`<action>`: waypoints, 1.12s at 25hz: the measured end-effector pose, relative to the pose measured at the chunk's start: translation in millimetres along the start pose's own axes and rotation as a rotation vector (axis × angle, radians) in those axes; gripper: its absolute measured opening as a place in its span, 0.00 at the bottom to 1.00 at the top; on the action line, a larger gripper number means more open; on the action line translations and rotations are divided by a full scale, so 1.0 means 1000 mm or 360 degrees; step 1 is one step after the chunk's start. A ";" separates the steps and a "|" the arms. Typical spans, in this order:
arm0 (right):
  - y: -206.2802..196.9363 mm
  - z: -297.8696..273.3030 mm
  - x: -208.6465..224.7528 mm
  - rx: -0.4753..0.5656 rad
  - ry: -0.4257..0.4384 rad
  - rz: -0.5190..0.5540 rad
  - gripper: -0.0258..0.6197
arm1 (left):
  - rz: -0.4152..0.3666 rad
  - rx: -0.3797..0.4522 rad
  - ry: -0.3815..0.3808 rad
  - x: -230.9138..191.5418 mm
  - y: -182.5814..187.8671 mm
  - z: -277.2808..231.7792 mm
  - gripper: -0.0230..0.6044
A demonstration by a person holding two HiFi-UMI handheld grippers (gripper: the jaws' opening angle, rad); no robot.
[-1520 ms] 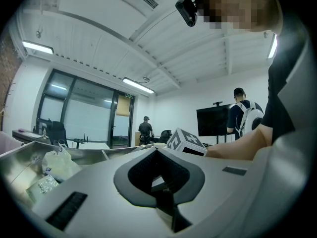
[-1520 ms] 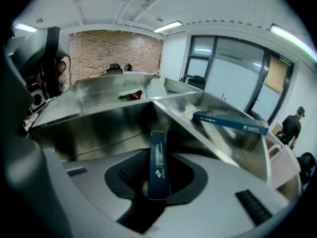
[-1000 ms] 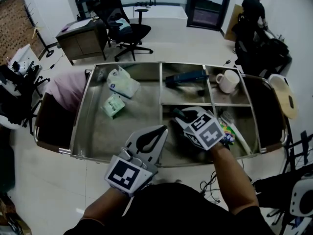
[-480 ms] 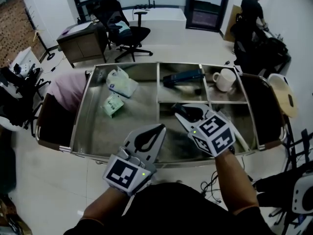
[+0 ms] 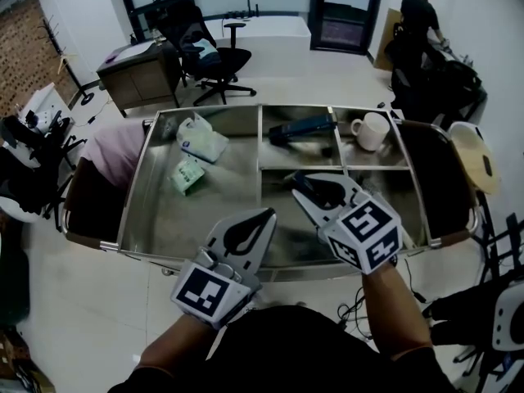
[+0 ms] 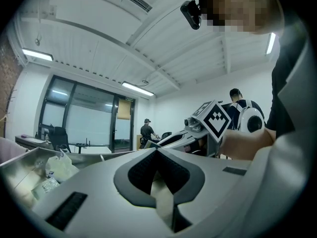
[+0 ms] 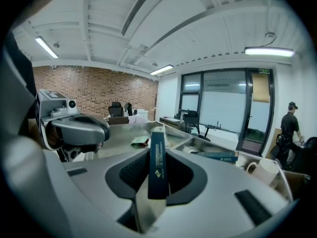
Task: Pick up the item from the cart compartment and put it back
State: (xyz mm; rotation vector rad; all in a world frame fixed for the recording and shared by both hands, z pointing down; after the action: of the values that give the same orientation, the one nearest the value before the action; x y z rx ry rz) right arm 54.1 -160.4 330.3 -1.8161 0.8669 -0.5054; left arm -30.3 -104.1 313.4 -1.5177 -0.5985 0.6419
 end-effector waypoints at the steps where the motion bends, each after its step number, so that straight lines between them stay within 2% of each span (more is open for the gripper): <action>1: 0.001 0.003 -0.001 0.0015 -0.0003 0.0000 0.20 | -0.0002 0.0003 0.0000 0.002 0.001 0.000 0.04; 19: 0.015 0.053 -0.025 0.0295 -0.0033 -0.0073 0.20 | -0.0027 0.0009 0.0013 0.024 0.004 0.013 0.04; 28: 0.013 0.094 -0.027 0.0529 -0.0115 -0.0157 0.20 | -0.0027 0.0030 -0.0001 0.031 0.006 0.016 0.04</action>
State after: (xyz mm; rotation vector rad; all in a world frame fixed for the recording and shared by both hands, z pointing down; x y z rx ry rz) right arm 96.2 -84.6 282.3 -1.5657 0.6058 -0.6048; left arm -19.8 -70.8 305.3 -1.4933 -0.6035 0.6333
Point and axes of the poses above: the fingertips, and each gripper's own axes: z backward along the fingers, x to its right, y out of its top, the point moved 3 cm from there along z, backward along the fingers, and after that the axes turned 4 degrees about y, right-handed, at the moved point
